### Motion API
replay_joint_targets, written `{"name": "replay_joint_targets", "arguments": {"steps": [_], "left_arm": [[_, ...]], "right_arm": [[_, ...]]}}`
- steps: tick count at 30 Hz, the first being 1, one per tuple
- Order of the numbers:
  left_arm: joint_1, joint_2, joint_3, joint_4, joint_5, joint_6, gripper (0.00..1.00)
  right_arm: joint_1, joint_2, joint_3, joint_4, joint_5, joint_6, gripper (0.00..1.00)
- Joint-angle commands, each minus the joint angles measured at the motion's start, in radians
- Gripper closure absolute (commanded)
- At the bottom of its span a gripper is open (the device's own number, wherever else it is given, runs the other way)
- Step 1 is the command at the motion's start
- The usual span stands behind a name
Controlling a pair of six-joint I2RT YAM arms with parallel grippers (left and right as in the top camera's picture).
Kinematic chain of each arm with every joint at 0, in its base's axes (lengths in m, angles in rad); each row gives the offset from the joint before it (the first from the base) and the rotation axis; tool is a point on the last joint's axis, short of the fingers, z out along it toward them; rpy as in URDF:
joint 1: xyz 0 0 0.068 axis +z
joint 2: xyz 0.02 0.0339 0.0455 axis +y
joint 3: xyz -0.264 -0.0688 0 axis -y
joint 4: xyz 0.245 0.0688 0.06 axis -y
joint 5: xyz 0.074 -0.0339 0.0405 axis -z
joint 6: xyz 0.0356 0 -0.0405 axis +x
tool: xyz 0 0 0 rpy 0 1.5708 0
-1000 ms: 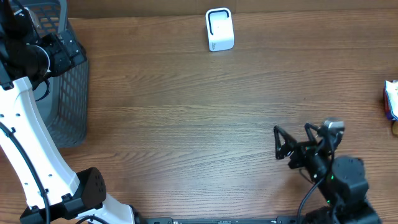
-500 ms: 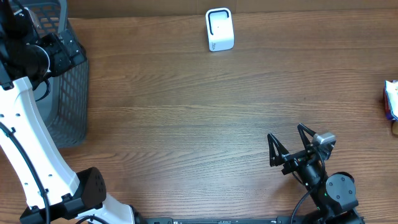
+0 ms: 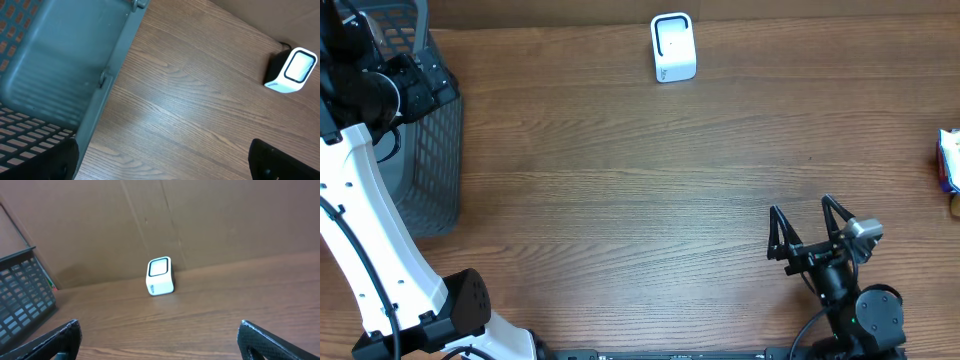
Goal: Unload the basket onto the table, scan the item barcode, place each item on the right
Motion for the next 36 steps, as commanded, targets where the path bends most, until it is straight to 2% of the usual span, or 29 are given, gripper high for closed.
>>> {"name": "replay_joint_targets", "arguments": {"steps": [1, 10, 16, 20, 36], "left_arm": [[0.010, -0.014, -0.002, -0.001, -0.003, 0.015, 0.00], [0.010, -0.014, -0.002, -0.001, -0.003, 0.015, 0.00], [0.010, -0.014, -0.002, -0.001, -0.003, 0.015, 0.00], [0.010, -0.014, -0.002, -0.001, -0.003, 0.015, 0.00], [0.010, -0.014, -0.002, -0.001, -0.003, 0.015, 0.00]], "right_arm": [[-0.008, -0.029, -0.011, 0.005, 0.016, -0.038, 0.00], [-0.021, -0.047, -0.126, 0.119, 0.015, -0.034, 0.00], [-0.041, -0.047, -0.127, 0.110, 0.027, -0.034, 0.00], [-0.078, -0.047, -0.127, 0.045, 0.009, -0.034, 0.00], [-0.081, -0.047, -0.127, 0.048, 0.007, -0.034, 0.00]]}}
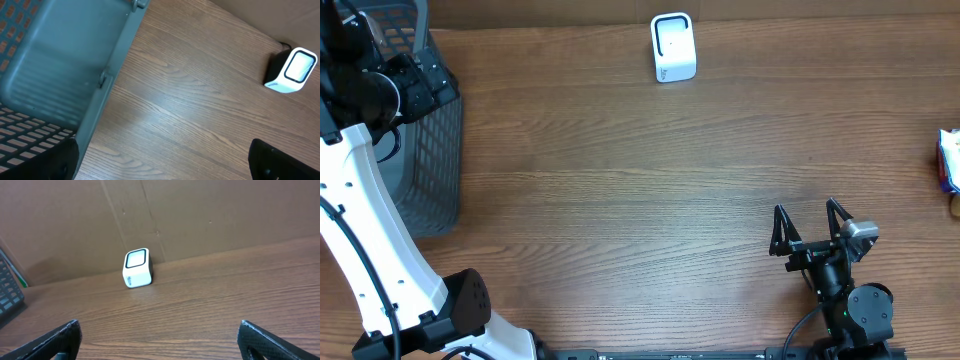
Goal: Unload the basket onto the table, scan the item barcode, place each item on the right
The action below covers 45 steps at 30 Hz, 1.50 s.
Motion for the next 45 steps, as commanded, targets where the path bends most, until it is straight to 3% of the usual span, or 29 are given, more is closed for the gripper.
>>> {"name": "replay_joint_targets", "arguments": {"steps": [1, 29, 35, 40, 45], "left_arm": [[0.010, -0.014, -0.002, -0.001, -0.003, 0.015, 0.00], [0.010, -0.061, -0.002, -0.001, -0.054, 0.037, 0.00], [0.004, -0.140, -0.008, -0.001, 0.019, 0.034, 0.00], [-0.072, -0.238, -0.087, 0.019, 0.028, 0.057, 0.00], [-0.206, -0.359, -0.276, 0.181, 0.045, 0.134, 0.00]], "right_arm": [[-0.005, -0.012, -0.010, 0.003, -0.005, -0.004, 0.00], [-0.005, -0.012, -0.010, 0.003, -0.005, -0.004, 0.00], [-0.005, -0.012, -0.010, 0.003, -0.005, -0.004, 0.00], [-0.005, -0.012, -0.010, 0.003, -0.005, -0.004, 0.00], [-0.005, -0.012, -0.010, 0.003, -0.005, -0.004, 0.00]]}}
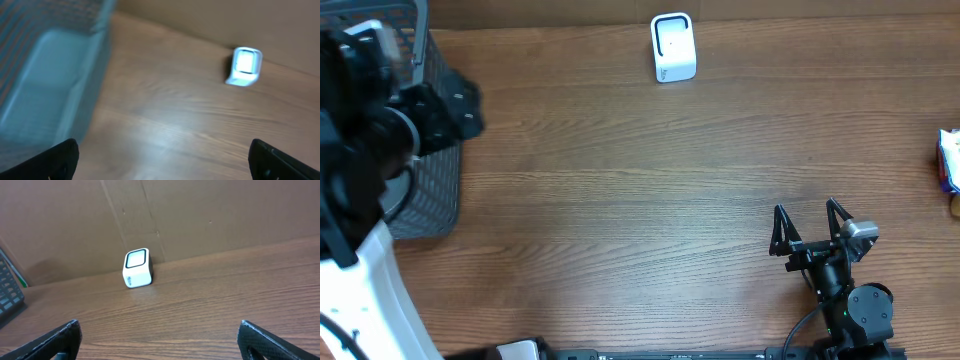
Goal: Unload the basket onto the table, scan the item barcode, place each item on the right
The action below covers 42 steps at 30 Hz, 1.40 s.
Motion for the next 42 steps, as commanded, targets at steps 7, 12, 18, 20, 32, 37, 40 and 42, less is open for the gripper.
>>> {"name": "replay_joint_targets", "arguments": {"steps": [7, 12, 18, 20, 32, 37, 40, 42], "left_arm": [[-0.111, -0.296, -0.493, 0.291, 0.050, 0.106, 0.00], [-0.111, -0.541, -0.819, 0.413, 0.037, 0.107, 0.00], [-0.111, -0.787, -1.062, 0.404, 0.036, 0.107, 0.00], [-0.111, -0.827, -1.101, 0.408, 0.014, 0.108, 0.00], [-0.113, -1.134, -1.627, 0.909, 0.074, 0.174, 0.00], [-0.113, -1.263, -1.852, 1.195, 0.111, 0.173, 0.00], [-0.113, -1.330, -1.959, 1.332, 0.134, 0.172, 0.00], [-0.113, -1.359, -2.010, 1.401, 0.146, 0.172, 0.00]], "right_arm": [[-0.005, -0.012, -0.010, 0.003, -0.005, -0.004, 0.00], [-0.005, -0.012, -0.010, 0.003, -0.005, -0.004, 0.00], [-0.005, -0.012, -0.010, 0.003, -0.005, -0.004, 0.00], [-0.005, -0.012, -0.010, 0.003, -0.005, -0.004, 0.00], [-0.005, -0.012, -0.010, 0.003, -0.005, -0.004, 0.00], [-0.005, -0.012, -0.010, 0.003, -0.005, -0.004, 0.00], [-0.005, -0.012, -0.010, 0.003, -0.005, -0.004, 0.00], [-0.005, -0.012, -0.010, 0.003, -0.005, -0.004, 0.00]]}}
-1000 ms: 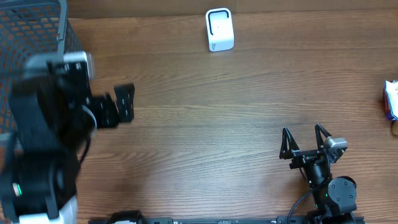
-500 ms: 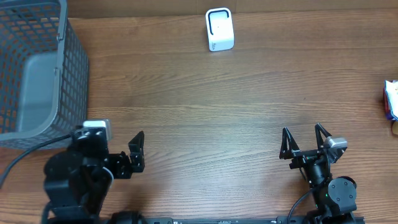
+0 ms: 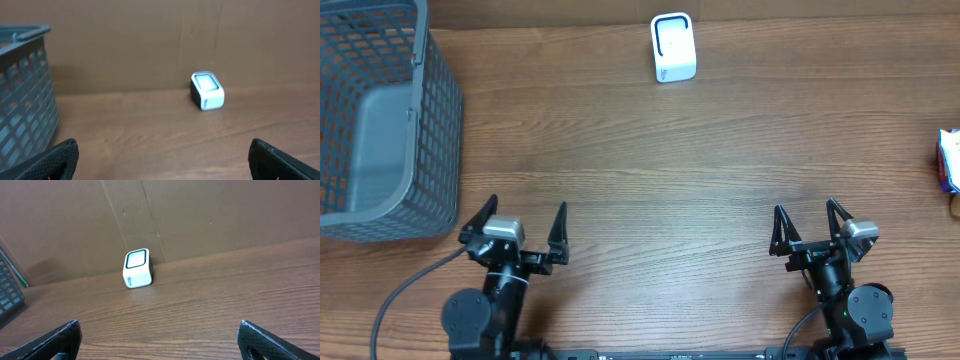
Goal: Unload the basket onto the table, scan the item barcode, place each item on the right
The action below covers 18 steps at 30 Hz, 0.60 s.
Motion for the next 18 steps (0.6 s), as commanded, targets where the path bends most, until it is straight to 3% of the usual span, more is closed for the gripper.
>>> {"name": "replay_joint_targets", "arguments": {"steps": [1, 14, 18], "left_arm": [[-0.007, -0.064, -0.091, 0.102, 0.048, 0.015, 0.00], [-0.007, -0.169, -0.299, 0.446, 0.015, 0.041, 0.00], [-0.007, -0.169, -0.346, 0.491, 0.011, 0.042, 0.00]], "right_arm": [[-0.005, -0.010, -0.010, 0.003, -0.005, -0.003, 0.00], [-0.005, -0.010, -0.010, 0.003, -0.005, -0.003, 0.00], [-0.005, -0.010, -0.010, 0.003, -0.005, -0.003, 0.00]]}}
